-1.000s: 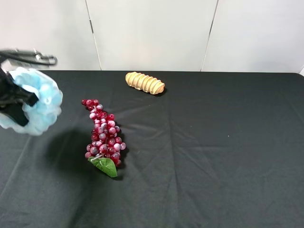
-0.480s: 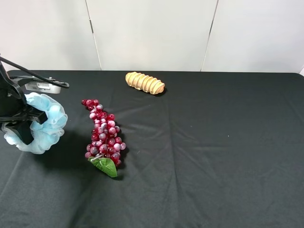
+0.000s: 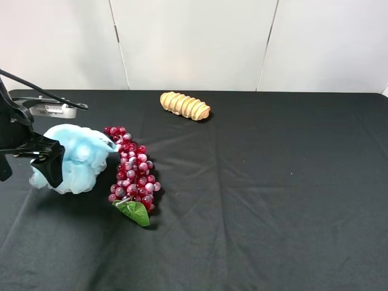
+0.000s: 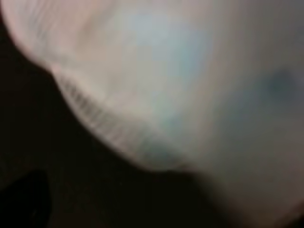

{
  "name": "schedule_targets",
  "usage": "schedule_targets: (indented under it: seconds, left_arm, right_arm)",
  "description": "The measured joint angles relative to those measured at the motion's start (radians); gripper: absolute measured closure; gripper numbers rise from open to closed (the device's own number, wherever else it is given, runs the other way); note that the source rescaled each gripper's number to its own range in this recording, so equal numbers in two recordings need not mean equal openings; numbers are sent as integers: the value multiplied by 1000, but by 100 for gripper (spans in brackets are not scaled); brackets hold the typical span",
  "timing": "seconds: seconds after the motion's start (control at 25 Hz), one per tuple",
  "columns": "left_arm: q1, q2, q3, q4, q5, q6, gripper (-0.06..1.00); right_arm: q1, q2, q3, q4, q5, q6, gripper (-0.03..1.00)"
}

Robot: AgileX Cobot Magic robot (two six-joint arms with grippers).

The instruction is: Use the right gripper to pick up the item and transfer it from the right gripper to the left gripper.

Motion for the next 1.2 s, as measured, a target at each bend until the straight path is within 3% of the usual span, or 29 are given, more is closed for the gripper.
schedule_targets:
  seconds: [0.32,0.6,1.2]
  left_arm:
    - [0,0,-128,0,202,-11,-5]
    - [0,-106,-220,0,207,-32,-6]
    - [0,-719,-224,1,214,-33,-6]
  right_arm:
    - [0,0,0,0,0,0,-3]
    - [0,0,0,0,0,0,-3]
    - [0,0,0,0,0,0,-3]
